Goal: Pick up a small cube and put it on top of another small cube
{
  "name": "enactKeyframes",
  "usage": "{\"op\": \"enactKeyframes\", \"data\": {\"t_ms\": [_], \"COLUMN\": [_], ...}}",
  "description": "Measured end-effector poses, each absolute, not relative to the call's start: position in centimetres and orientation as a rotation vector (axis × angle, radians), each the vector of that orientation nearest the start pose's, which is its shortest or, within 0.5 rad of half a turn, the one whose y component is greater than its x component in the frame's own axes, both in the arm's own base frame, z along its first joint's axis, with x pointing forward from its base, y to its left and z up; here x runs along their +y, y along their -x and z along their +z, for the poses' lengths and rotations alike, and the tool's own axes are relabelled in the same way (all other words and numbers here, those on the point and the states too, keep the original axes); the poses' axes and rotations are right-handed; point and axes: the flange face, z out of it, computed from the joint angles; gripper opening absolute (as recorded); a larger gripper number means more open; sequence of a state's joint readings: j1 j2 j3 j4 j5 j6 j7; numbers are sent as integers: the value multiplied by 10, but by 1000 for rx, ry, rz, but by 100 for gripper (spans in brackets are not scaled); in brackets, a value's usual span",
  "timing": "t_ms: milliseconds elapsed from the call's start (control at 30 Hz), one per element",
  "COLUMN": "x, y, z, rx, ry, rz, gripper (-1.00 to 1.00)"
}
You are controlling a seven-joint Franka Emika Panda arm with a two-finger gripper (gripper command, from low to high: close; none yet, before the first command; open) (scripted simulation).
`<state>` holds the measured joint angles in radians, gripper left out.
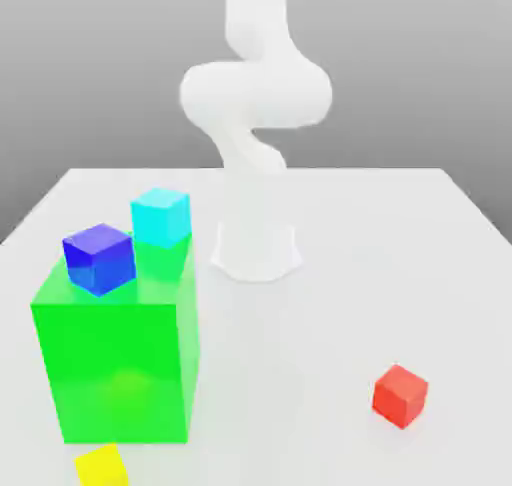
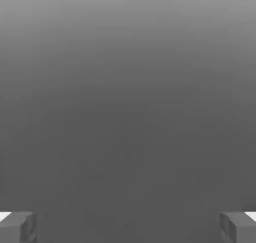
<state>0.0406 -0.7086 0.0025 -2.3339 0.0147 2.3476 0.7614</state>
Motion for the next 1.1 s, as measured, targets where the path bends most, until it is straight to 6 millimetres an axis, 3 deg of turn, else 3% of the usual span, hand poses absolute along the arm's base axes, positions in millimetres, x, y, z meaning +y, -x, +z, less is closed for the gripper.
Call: {"op": "enactKeyframes", "data": {"t_ms": [167, 367, 533, 667, 733, 933, 967, 1100], "x": [60, 116, 156, 187, 191, 192, 192, 192], "y": [-432, -453, -439, -408, -390, -379, -378, -378], "z": [565, 440, 335, 255, 218, 143, 134, 134], "rx": [791, 577, 381, 188, 112, 66, 66, 66], "ry": [2688, 2861, 2987, 3078, 3118, 3141, 3140, 3141], "rz": [-727, -489, -291, -131, -52, -1, 0, 0], "gripper": [0, 0, 0, 0, 0, 0, -100, -100]}}
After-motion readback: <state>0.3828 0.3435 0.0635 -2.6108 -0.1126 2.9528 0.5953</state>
